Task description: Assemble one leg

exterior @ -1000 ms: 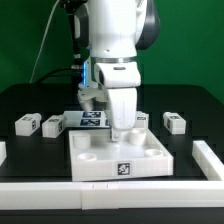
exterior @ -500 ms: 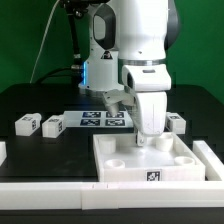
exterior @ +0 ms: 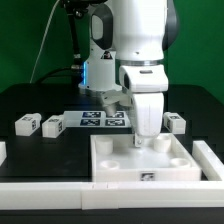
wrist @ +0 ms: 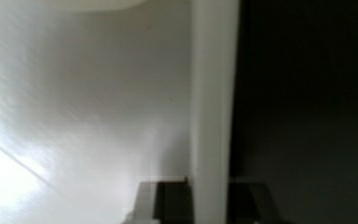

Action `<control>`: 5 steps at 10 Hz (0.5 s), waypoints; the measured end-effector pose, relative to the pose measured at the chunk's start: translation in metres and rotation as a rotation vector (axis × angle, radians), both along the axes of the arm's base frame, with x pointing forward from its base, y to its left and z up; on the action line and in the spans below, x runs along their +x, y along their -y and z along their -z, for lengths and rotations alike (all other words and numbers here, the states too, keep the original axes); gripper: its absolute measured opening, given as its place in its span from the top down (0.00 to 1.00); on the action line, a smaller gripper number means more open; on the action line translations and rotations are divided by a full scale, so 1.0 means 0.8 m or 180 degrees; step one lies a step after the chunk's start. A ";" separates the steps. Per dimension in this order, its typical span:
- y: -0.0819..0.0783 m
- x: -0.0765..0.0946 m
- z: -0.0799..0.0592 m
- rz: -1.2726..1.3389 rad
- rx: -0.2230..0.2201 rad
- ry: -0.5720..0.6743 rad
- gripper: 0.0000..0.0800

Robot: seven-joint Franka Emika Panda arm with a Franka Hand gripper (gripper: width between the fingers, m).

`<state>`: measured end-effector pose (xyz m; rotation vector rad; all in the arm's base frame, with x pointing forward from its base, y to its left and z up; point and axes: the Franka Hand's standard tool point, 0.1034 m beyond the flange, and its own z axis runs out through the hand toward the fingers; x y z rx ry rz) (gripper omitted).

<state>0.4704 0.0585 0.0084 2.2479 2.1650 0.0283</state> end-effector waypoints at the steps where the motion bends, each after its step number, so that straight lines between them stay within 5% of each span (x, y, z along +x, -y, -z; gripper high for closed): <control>1: -0.009 0.003 0.000 0.0001 -0.0033 -0.0027 0.93; 5: -0.017 0.012 0.001 -0.0125 -0.0008 0.0026 0.93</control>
Offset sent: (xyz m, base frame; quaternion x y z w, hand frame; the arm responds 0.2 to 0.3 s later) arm 0.0119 0.0082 -0.0052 -0.0036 0.0116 -0.0071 0.9999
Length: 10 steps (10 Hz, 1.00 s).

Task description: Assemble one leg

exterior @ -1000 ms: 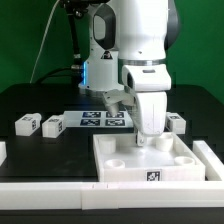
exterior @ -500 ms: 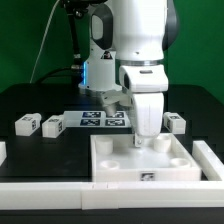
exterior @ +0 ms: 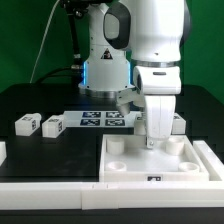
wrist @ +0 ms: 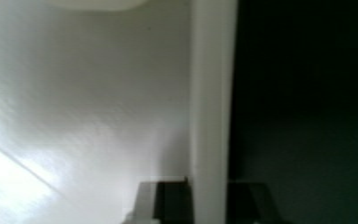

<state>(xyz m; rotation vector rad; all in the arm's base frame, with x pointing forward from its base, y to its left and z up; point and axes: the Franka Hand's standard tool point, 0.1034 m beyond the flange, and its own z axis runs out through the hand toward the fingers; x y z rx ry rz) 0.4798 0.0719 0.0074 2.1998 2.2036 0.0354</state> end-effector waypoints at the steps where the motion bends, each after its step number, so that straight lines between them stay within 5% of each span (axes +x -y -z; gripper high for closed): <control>1: 0.000 0.004 0.000 -0.0135 0.0024 0.0052 0.93; 8: 0.002 0.011 0.000 -0.0307 0.0008 0.0014 0.93; 10: 0.002 0.011 0.000 -0.0306 0.0007 0.0014 0.51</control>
Offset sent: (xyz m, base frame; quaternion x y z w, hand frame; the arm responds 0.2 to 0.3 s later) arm 0.0204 0.0174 -0.0028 0.0021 0.0066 -0.0133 0.9999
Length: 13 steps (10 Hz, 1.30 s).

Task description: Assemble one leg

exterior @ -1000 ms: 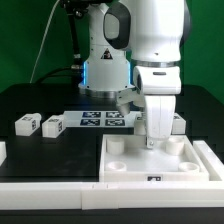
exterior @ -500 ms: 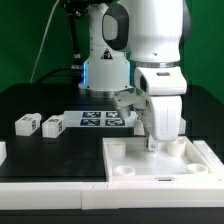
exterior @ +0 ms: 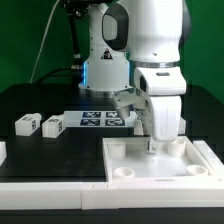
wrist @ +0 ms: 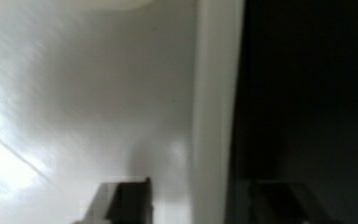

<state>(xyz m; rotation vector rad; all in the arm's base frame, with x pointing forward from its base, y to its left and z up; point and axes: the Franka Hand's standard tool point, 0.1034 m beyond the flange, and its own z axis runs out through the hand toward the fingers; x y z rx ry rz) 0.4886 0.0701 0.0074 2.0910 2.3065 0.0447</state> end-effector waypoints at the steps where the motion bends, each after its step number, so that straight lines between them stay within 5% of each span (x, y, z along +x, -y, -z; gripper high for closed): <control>1: 0.000 0.000 0.000 0.0000 0.0000 0.0000 0.51; 2: 0.000 0.000 0.000 0.0001 0.0000 0.0000 0.29; 3: 0.000 0.000 0.000 0.0001 -0.0001 0.0000 0.22; 6: 0.000 0.000 -0.001 0.0007 -0.0001 0.0004 0.19; 10: -0.013 -0.035 -0.050 0.0332 -0.0055 0.0071 0.19; 13: -0.012 -0.035 -0.048 0.0413 -0.0049 0.0062 0.19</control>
Offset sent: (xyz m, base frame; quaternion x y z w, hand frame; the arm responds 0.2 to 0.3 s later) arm 0.0000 0.0000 0.0000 0.0000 0.0000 0.0000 1.0000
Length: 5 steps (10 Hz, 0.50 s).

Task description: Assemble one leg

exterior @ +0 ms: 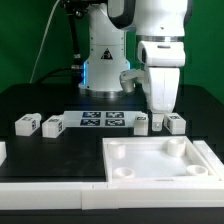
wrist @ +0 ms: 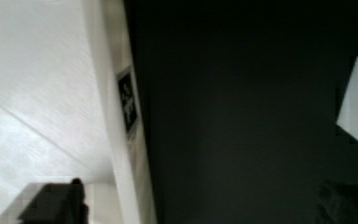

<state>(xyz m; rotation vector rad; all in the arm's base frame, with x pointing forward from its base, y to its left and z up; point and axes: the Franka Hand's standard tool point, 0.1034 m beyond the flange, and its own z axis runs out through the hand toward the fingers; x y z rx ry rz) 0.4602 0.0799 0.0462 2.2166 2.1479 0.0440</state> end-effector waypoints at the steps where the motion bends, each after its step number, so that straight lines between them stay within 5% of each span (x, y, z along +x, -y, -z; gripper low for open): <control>1: 0.000 0.000 0.000 0.0131 0.0009 0.0001 0.19; 3: -0.002 -0.001 0.001 0.0822 0.0065 0.0003 0.19; 5: -0.018 -0.027 0.005 0.1751 0.0166 -0.0005 0.19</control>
Offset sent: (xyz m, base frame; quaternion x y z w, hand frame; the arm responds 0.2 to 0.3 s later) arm -0.0363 0.0024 -0.0018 -0.0396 -0.0166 0.3852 0.9218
